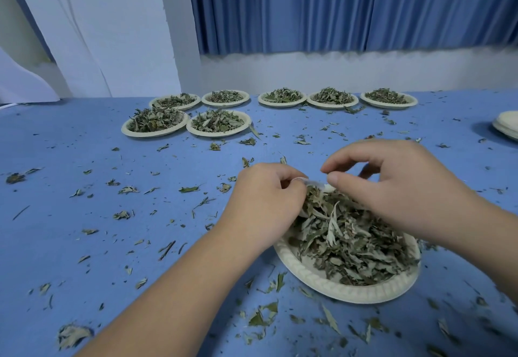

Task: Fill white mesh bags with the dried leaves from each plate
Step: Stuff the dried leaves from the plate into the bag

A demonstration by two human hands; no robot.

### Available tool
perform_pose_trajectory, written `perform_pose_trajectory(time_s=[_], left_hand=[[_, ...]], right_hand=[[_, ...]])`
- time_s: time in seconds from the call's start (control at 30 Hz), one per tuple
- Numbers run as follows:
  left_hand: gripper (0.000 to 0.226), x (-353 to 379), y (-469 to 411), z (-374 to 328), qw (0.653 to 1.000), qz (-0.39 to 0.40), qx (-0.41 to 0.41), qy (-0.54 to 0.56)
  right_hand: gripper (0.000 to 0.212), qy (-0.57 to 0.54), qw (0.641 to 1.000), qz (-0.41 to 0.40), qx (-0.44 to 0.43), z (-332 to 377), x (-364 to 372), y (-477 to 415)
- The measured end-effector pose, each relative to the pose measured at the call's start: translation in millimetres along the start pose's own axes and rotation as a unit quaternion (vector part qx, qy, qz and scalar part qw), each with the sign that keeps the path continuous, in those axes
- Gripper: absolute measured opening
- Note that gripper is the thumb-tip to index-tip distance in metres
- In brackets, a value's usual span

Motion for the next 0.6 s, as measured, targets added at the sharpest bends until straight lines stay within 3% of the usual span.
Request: perform_pose_trajectory(time_s=[0.07, 0.17, 0.23, 0.6], left_hand=[[0.022, 0, 0, 0, 1.000, -0.001, -0.002, 0.003], [0.021, 0, 0, 0, 1.000, 0.002, -0.005, 0.007], [0.024, 0, 1, -1, 1.000, 0.010, -0.005, 0.009], [0.024, 2, 3, -2, 1.000, 0.008, 0.001, 0.007]], right_hand=[[0.024, 0.045, 0.999, 0.002, 0.020, -5, -2, 7], [0.073, 0.115, 0.986, 0.088, 0.086, -11, 5, 16], [0.092, 0.158, 0.973, 0.131, 0.105, -12, 11, 19], [0.032, 0.134, 0.985, 0.078, 0.071, -10, 22, 17]])
Point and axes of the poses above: each hand's wrist, its own y-axis away from the middle knuckle, its own x-axis out of the palm, z = x × y, the point moved 3 cm from there along -y, towards the middle knuckle, and after that the axes turned 11 degrees about z, right-handed, at the moved point
